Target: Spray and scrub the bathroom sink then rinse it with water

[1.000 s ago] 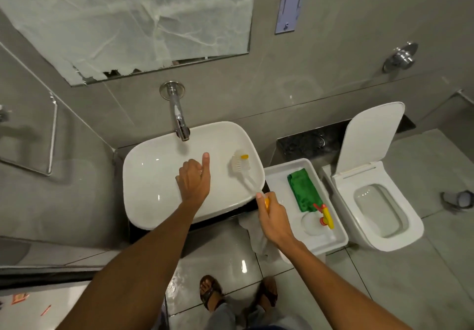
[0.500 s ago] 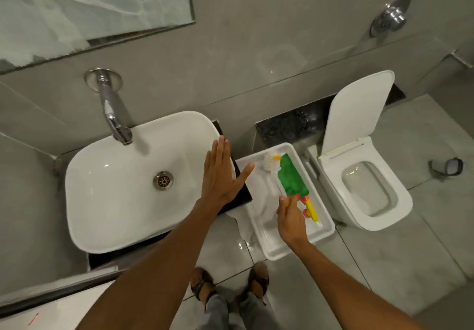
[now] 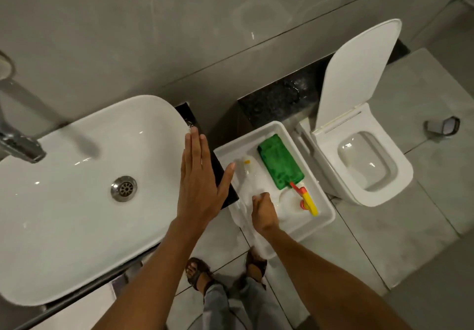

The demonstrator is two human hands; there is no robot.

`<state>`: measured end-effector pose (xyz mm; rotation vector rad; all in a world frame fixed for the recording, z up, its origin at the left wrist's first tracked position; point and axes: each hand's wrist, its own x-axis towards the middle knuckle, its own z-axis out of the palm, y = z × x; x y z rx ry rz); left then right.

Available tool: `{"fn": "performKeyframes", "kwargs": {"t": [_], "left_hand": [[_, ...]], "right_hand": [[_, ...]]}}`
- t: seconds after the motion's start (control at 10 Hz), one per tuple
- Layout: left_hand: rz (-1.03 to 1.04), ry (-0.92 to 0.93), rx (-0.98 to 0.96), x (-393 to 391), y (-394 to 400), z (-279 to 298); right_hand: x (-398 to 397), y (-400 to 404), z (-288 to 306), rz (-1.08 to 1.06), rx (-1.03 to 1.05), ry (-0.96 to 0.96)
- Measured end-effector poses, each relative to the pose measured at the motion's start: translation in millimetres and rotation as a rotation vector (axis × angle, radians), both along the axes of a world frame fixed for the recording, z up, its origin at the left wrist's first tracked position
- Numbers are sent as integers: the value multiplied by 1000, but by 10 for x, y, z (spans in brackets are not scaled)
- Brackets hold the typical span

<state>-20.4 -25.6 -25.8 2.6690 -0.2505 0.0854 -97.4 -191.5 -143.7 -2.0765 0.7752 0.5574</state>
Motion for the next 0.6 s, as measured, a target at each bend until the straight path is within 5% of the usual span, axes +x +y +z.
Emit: {"fn": "performKeyframes", "kwargs": {"t": [0.6], "left_hand": [[-5, 28, 12, -8, -25, 25]], "right_hand": [[68, -71, -245, 113, -120, -61]]}}
